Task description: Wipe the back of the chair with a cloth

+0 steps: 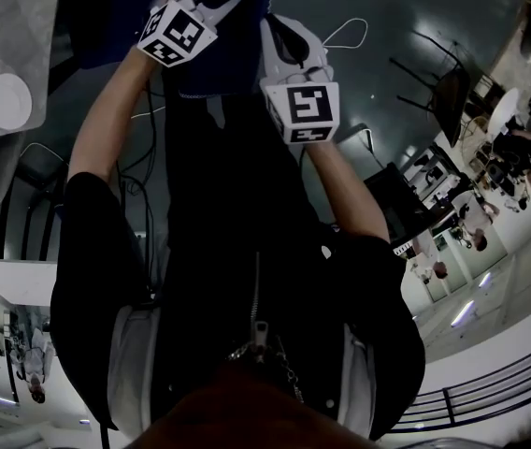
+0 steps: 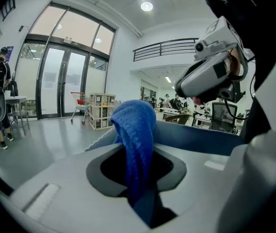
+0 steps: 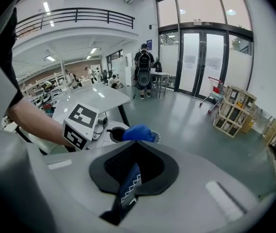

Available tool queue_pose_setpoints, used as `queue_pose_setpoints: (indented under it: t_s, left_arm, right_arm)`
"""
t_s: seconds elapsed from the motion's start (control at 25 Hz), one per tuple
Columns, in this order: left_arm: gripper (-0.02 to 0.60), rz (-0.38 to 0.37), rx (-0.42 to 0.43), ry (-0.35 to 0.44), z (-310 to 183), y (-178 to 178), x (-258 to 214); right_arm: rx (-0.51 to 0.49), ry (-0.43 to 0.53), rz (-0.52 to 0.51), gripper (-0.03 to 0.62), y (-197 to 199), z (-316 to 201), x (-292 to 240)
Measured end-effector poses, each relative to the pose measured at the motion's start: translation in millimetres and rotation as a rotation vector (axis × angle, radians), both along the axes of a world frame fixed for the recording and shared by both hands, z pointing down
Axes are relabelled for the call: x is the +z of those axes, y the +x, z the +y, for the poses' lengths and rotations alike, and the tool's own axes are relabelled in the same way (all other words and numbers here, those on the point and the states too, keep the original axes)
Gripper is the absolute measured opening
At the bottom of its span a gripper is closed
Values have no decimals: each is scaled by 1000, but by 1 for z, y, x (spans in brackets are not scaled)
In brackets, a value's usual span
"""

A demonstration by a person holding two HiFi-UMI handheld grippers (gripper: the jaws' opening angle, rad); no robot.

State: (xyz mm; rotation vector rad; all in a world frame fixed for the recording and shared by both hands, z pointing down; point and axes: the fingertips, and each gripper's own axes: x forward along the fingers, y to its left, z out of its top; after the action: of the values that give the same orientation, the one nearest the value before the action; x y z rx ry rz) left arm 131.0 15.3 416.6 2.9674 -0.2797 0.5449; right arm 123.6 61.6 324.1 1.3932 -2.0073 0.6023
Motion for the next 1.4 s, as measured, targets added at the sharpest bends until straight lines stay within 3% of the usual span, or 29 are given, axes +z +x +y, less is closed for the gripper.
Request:
queue_pose_setpoints:
  t_s: [0.48,0.72,0.96,1.24,1.4]
  left_arm:
    - [89,-1,59,-40,61,-12,5]
    - [89,-24,155,-49,113,-23,12]
    - [89,-53,278,-71,166,-37,20]
    - [89,-73,392,-77,203,-54,26]
    - [89,-71,413,-65,207,-58,27]
  right_arm:
    - [-33,-29,6,3,-20,27,14]
    - [-50,16,25,3,-26,32,10]
    - [-65,-4,20,3,-40,35,14]
    - [-67,-9,22,3,-56,30,18]
    - [-73,-9,13,3,-60,32,20]
